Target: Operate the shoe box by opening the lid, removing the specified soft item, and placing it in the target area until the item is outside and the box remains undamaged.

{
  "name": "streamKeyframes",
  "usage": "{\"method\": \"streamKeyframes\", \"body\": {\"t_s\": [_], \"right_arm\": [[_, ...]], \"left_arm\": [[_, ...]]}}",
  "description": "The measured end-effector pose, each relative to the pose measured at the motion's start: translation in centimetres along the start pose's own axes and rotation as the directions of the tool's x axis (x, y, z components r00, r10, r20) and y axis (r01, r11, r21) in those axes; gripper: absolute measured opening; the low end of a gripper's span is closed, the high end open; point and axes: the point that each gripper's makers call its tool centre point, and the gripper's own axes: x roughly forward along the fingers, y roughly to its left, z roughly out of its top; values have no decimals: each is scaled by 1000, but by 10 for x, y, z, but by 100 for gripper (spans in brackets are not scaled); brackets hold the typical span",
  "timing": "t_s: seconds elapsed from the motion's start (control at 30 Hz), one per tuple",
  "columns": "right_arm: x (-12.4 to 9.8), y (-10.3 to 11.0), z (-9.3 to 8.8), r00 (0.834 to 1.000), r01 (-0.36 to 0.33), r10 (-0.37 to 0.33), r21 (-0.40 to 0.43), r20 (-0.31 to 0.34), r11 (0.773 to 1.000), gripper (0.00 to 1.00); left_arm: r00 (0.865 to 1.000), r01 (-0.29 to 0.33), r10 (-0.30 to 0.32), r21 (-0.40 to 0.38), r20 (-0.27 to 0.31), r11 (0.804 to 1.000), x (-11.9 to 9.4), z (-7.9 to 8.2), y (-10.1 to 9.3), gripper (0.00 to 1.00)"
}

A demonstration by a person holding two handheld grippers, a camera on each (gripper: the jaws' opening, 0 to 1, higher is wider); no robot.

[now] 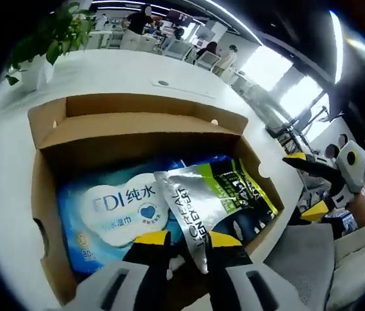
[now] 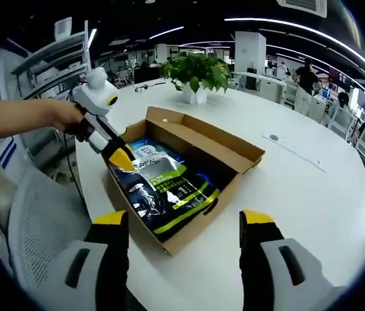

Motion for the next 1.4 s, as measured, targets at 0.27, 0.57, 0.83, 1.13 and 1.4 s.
{"method": "streamKeyframes", "body": {"t_s": [0.27, 0.57, 0.83, 1.13, 1.4], "right_arm": [[2, 8, -1, 1000, -19, 19, 15, 9, 1000, 65], [7, 17, 2, 998, -53, 52, 74, 19, 996, 64], [16, 28, 7, 994, -110, 108, 114, 24, 987, 59], [36, 42, 8, 984, -170, 176, 143, -25, 975, 53], [50, 46, 2, 973, -185, 208, 204, -97, 961, 45]], "left_arm": [[998, 65, -64, -125, 13, 990, 5, 0, -4, 8], [996, 79, -75, -144, 38, 986, 3, 2, -6, 0], [997, 63, -56, -128, 53, 990, -9, 3, 0, 0], [997, 35, -27, -113, 74, 993, -22, 4, 9, 0], [996, 21, -12, -96, 89, 995, -28, 7, 12, 0]]}}
